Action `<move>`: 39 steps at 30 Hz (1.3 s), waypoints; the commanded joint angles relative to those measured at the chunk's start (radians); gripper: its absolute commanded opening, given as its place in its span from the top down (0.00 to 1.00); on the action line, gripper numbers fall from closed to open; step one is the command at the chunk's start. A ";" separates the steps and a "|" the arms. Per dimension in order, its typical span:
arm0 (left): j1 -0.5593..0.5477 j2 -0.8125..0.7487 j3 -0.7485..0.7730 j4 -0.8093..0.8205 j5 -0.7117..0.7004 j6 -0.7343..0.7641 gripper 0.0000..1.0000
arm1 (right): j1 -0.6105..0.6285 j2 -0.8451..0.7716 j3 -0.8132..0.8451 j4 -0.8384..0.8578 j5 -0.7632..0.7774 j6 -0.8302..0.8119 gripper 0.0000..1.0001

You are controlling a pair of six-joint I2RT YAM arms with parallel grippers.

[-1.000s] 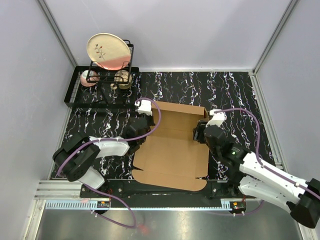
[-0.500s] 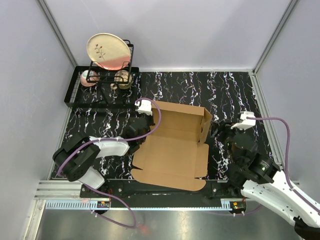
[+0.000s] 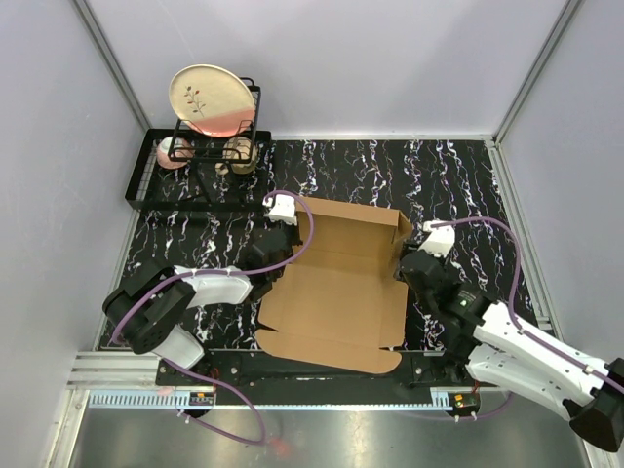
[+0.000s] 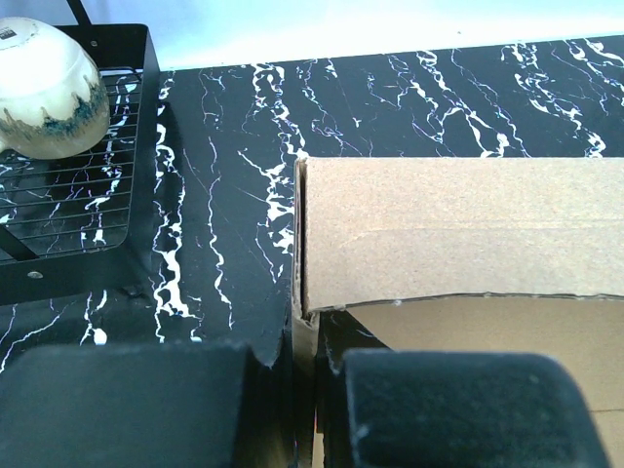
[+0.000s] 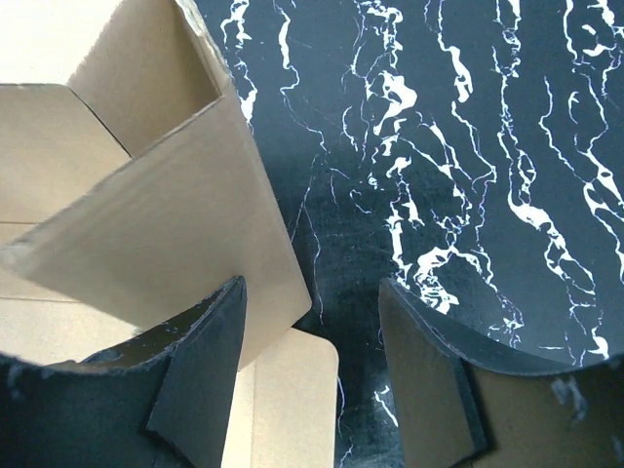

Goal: Fold the paper box

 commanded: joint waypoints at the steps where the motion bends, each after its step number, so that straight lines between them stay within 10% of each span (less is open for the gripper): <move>1: -0.002 -0.007 0.010 0.066 0.029 -0.029 1.00 | -0.004 0.060 -0.008 0.162 0.007 0.007 0.37; 29: -0.052 -0.007 -0.022 0.131 0.095 0.042 1.00 | -0.139 0.439 -0.060 0.795 -0.064 -0.196 0.33; 39: -0.061 -0.012 -0.036 0.138 0.107 0.028 1.00 | -0.154 0.595 -0.052 0.907 -0.007 -0.185 0.81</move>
